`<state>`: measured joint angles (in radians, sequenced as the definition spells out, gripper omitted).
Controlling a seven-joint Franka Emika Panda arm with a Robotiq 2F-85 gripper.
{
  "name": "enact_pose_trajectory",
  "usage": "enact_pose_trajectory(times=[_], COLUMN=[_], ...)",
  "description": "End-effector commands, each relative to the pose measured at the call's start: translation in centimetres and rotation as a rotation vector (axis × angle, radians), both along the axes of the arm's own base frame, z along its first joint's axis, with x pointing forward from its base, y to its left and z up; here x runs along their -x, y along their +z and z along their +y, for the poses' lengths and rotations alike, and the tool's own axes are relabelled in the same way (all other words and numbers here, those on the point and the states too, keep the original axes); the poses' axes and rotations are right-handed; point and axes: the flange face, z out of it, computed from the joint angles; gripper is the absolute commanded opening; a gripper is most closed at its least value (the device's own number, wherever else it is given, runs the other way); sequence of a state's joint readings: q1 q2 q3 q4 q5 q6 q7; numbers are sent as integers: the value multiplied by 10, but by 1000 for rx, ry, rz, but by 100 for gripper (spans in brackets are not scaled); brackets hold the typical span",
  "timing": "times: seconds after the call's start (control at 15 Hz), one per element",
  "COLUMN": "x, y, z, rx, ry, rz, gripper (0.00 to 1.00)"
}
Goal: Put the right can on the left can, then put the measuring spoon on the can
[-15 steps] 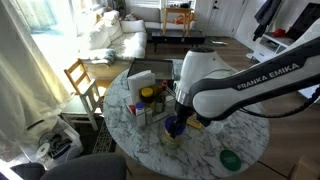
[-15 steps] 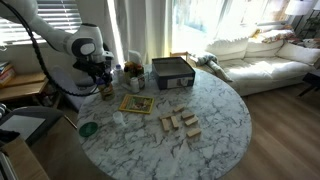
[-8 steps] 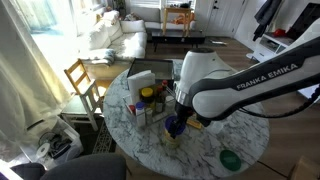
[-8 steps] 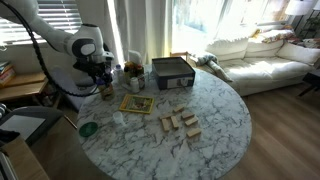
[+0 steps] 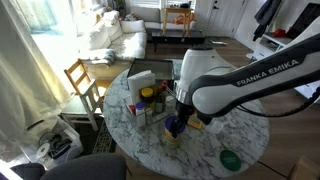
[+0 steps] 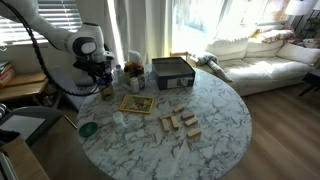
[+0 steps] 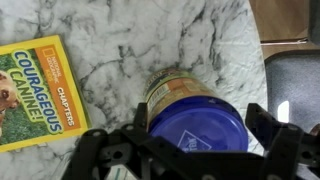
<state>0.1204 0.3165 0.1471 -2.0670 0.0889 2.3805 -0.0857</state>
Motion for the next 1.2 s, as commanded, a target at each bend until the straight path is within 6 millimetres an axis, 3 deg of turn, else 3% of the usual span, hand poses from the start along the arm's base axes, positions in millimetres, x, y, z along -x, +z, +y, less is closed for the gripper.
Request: enact_pose_trajectory(times=[0.0, 0.53, 0.8, 1.0, 1.07, 1.13], x=[3, 16, 26, 46, 20, 23], y=[2, 5, 23, 35, 28, 32], z=[-2, -23, -68, -117, -93, -103], rx=[5, 43, 60, 73, 52, 52], ry=[5, -10, -95, -210, -149, -164], rz=[35, 101, 80, 47, 67, 62], gripper=[100, 100, 100, 100, 100, 100])
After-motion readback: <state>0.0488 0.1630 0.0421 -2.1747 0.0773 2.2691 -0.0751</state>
